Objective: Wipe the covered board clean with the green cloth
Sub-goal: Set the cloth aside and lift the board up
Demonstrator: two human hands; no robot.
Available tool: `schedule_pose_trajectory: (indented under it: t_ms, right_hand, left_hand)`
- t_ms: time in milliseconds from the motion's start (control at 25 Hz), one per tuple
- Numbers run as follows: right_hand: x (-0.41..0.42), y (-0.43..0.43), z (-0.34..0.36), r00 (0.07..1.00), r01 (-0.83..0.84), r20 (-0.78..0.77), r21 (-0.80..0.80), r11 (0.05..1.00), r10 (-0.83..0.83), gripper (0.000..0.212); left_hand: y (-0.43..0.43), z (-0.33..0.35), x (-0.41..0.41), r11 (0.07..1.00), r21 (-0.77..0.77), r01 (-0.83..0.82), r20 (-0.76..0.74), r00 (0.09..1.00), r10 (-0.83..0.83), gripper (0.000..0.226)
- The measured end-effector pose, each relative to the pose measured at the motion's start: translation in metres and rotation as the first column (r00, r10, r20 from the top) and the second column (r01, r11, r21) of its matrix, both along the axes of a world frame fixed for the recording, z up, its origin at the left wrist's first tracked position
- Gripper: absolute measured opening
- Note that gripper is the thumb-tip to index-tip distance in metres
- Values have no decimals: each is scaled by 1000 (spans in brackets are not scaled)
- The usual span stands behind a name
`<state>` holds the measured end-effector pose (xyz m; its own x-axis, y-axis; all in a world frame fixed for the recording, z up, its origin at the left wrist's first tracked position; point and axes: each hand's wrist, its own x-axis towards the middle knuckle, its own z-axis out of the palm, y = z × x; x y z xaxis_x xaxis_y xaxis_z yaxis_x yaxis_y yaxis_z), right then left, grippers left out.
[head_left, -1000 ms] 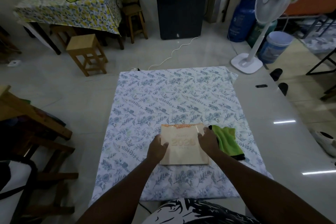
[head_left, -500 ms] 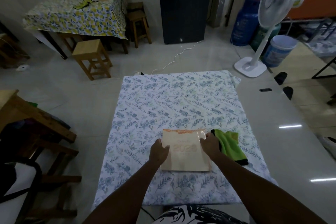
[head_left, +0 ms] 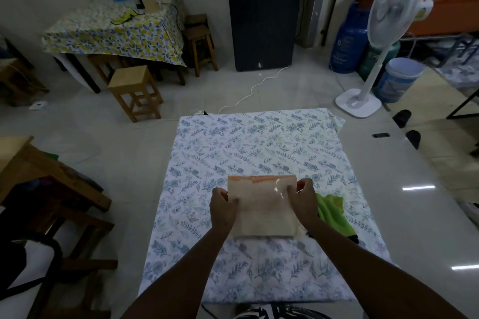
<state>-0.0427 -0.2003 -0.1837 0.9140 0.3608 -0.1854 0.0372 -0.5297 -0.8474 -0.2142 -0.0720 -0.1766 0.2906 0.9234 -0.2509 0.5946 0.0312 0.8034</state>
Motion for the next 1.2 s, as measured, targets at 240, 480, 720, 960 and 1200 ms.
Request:
schedule_pose_trajectory:
  t_ms: [240,480,720,960,1200]
  right_hand:
    - [16,21,39,970,-129,220,116,985,101,22]
    - [19,32,42,908,-301,303,-7,953,289,35]
    - [3,21,30,912,-334,230,-62,940,339,31]
    - [16,78,59,878,-361,312,-65,930,363,35]
    - [18,178,78,863,-389,334,-39,920,379,23]
  left_hand:
    - [30,31,8,988,148,49,108,992,-65,32]
    - [50,37,5,955,228,189,9,981,-196,43]
    - [47,23,-9,906,272,323,-143,945,-294,46]
    - [105,46,3,907,338,253,-83,968,-239,46]
    - [203,70,1,896,410,171,-158,981,-115,58]
